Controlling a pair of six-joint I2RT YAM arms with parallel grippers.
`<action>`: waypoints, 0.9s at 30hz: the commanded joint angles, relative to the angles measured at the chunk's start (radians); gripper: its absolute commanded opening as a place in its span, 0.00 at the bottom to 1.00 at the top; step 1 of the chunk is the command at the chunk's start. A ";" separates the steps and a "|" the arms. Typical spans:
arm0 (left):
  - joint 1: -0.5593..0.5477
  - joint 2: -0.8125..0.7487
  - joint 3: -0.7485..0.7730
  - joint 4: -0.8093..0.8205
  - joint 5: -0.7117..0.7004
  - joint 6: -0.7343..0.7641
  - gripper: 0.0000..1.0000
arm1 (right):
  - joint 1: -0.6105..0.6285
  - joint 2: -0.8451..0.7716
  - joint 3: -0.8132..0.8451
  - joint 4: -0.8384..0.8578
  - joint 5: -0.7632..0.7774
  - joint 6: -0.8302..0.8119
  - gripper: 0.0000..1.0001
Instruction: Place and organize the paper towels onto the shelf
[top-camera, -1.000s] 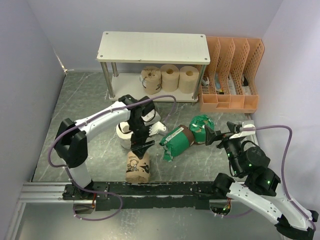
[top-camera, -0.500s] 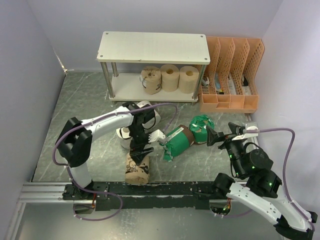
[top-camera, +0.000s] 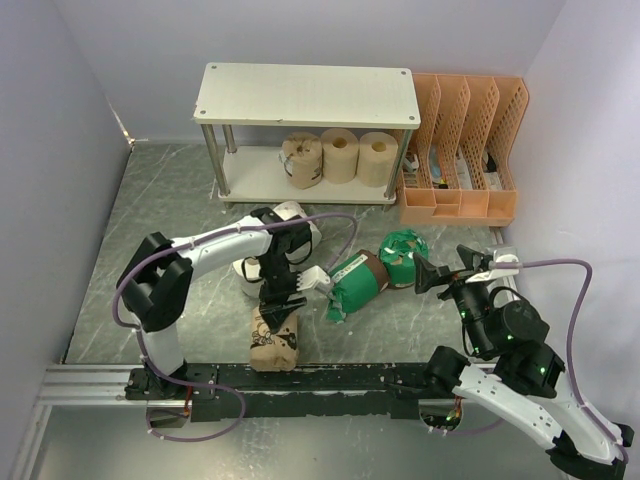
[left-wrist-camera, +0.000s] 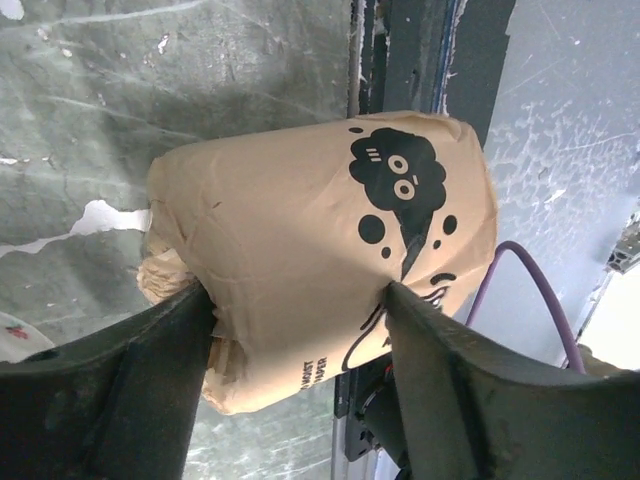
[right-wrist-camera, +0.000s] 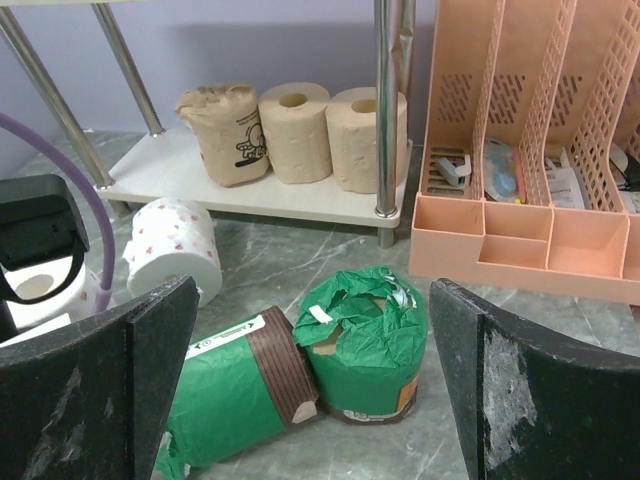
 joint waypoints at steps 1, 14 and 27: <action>-0.024 0.028 0.046 -0.062 0.000 0.024 0.53 | 0.004 -0.021 -0.006 0.028 0.000 -0.013 1.00; -0.068 -0.076 0.310 -0.160 -0.145 -0.053 0.07 | 0.008 -0.028 -0.008 0.031 0.010 -0.012 1.00; -0.066 -0.256 0.502 0.164 -0.854 0.015 0.07 | 0.012 -0.024 -0.009 0.031 0.012 -0.011 1.00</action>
